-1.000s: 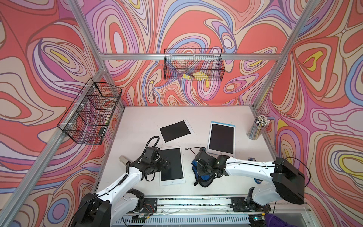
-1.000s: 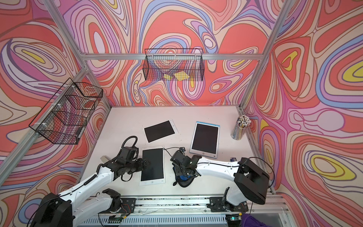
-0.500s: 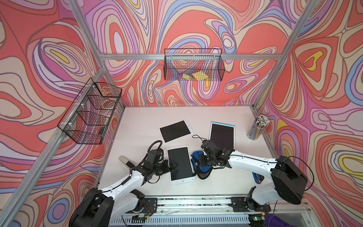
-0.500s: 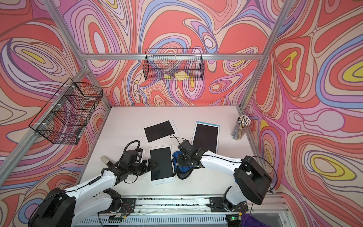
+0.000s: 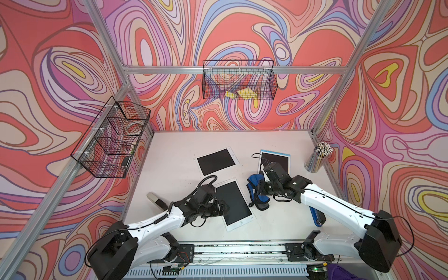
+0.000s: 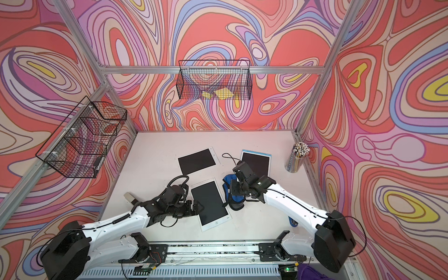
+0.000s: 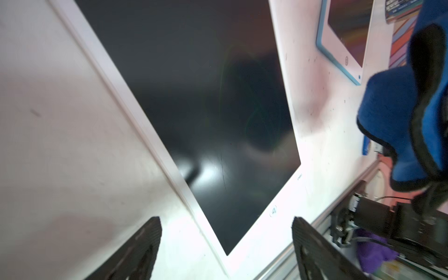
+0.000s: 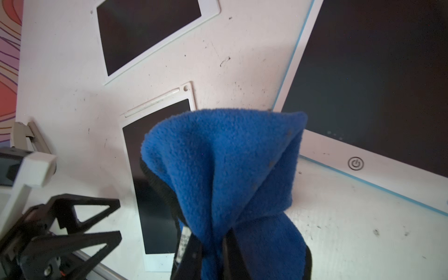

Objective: Wipe the drawing tablet
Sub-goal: Adjust the drawing tablet at the center of the board.

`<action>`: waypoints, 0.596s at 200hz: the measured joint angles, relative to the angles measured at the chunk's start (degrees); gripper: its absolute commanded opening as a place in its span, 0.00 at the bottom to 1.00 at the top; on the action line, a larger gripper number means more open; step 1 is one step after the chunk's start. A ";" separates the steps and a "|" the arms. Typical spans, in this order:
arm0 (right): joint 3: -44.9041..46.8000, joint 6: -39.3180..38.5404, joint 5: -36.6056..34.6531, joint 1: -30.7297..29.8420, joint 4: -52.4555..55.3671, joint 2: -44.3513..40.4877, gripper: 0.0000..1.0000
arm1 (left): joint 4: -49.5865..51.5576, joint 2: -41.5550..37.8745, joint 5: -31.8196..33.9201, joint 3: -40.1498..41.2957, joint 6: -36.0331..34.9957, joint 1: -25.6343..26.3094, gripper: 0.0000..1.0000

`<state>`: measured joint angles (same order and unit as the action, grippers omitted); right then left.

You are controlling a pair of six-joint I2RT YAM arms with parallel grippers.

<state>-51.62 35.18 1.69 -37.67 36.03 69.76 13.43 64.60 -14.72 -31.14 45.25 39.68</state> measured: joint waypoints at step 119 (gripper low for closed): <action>24.04 14.67 9.81 -14.71 -9.99 -6.73 0.00 | -8.13 36.09 -8.85 -23.52 -16.11 -16.04 0.83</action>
<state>-27.57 49.84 11.51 -52.38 26.04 63.02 5.30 100.68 -23.57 -54.65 29.15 23.64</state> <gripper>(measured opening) 0.115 0.837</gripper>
